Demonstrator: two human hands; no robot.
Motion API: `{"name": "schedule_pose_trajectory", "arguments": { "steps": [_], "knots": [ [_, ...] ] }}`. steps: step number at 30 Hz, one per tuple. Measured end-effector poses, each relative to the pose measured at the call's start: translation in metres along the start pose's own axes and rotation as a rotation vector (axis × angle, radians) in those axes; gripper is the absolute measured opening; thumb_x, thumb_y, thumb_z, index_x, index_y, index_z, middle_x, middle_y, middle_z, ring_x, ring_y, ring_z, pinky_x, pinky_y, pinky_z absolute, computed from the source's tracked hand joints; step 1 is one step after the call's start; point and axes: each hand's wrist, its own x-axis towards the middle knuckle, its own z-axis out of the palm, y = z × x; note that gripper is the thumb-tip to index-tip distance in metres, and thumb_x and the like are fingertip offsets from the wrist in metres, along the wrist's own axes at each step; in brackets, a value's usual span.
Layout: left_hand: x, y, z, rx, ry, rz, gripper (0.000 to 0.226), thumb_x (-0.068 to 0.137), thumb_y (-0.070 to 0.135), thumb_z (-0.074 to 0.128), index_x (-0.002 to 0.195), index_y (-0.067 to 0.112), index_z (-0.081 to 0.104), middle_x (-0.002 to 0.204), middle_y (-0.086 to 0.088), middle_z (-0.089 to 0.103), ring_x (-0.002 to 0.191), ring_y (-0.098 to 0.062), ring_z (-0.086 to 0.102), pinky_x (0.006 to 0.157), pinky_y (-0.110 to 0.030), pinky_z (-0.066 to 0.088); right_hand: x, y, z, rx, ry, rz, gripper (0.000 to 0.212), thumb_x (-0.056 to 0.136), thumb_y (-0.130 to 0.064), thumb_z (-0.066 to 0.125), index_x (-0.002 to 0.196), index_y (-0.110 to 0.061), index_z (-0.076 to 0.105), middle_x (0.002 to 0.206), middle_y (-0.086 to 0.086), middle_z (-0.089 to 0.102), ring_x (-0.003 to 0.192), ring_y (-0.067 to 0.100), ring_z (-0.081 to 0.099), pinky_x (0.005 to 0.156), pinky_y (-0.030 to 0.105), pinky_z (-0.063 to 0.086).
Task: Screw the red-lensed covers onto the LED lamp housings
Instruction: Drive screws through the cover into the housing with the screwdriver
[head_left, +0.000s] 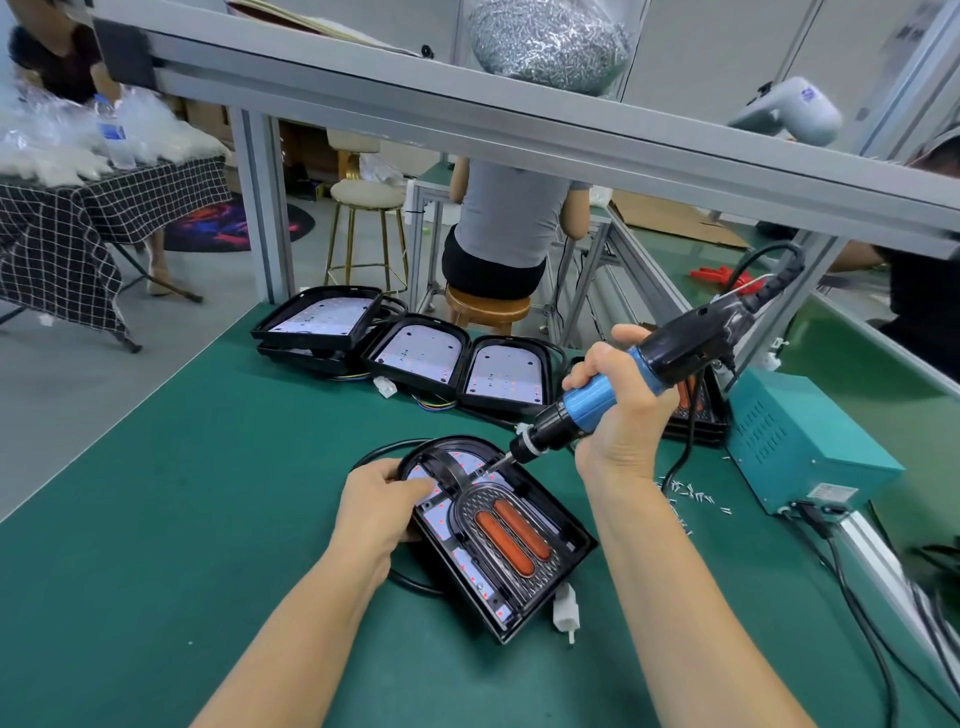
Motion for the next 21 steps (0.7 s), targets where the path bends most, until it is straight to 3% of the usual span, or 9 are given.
{"name": "schedule_pose_trajectory", "arguments": {
  "steps": [12,17,21],
  "knots": [
    [-0.0016,0.0009,0.0001,0.037,0.016,0.006,0.014,0.081,-0.004,0.061,0.076,0.008,0.066,0.067,-0.008,0.065,0.063,-0.025,0.06,0.07,-0.048,0.057,0.003,0.0023,0.0046,-0.017,0.001,-0.014,0.021,0.07,0.001,0.059,0.083,-0.015,0.056,0.049,-0.001,0.05,0.045,0.018,0.049,0.057,0.029,0.044],
    [-0.0024,0.0002,0.0009,0.035,0.017,0.013,0.015,0.081,-0.006,0.06,0.08,0.008,0.066,0.069,-0.008,0.067,0.062,-0.024,0.061,0.067,-0.042,0.057,0.0001,0.0064,0.0027,-0.033,-0.028,0.008,0.021,0.069,0.0,0.06,0.086,-0.013,0.055,0.049,0.003,0.05,0.046,0.021,0.049,0.055,0.027,0.043],
    [-0.0018,-0.0017,0.0019,0.016,0.028,0.016,0.021,0.079,-0.012,0.058,0.072,0.006,0.064,0.057,-0.003,0.063,0.054,-0.021,0.058,0.061,-0.034,0.052,-0.0005,0.0076,0.0037,-0.064,-0.149,0.028,0.025,0.069,-0.001,0.059,0.09,-0.015,0.057,0.051,0.003,0.051,0.049,0.021,0.049,0.059,0.03,0.042]
  ]
}}
